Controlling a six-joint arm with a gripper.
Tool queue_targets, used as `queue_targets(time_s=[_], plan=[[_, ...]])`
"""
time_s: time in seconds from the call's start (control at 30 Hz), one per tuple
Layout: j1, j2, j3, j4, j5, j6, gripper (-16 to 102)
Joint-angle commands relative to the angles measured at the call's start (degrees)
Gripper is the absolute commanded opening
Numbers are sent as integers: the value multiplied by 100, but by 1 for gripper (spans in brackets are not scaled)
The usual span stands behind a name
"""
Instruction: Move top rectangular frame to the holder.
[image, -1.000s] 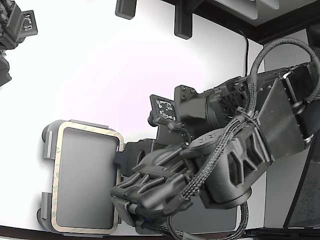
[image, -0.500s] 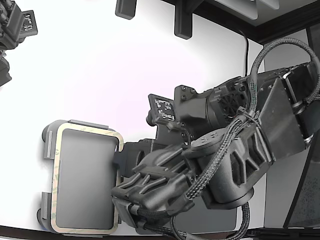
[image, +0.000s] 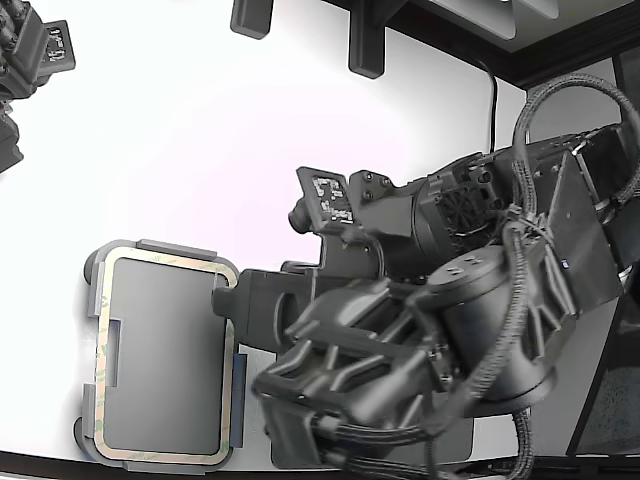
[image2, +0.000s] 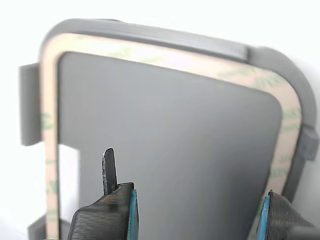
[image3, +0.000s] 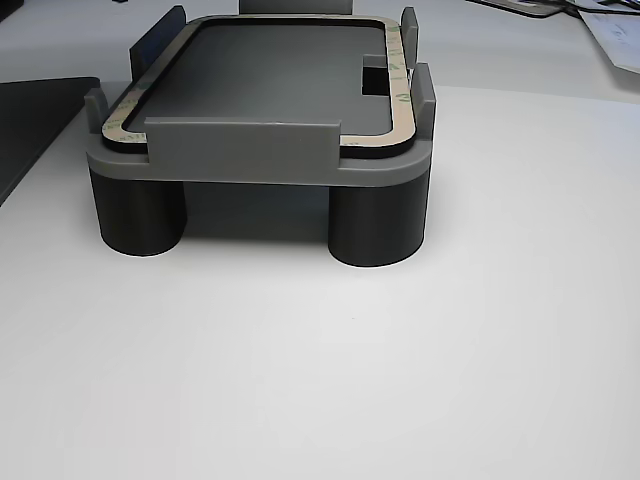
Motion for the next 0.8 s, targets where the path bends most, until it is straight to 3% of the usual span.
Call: queue_targets(time_s=[0.0, 0.3, 0.57, 0.77], plan=[[-44, 439, -79, -88, 615, -1881, 100], [-650, 2681, 1978, -1521, 976, -6926, 100], [-2320, 5730, 4878, -2997, -650, -9835, 100], [-2997, 7163, 6319, -3419, -1204, -10397, 100]])
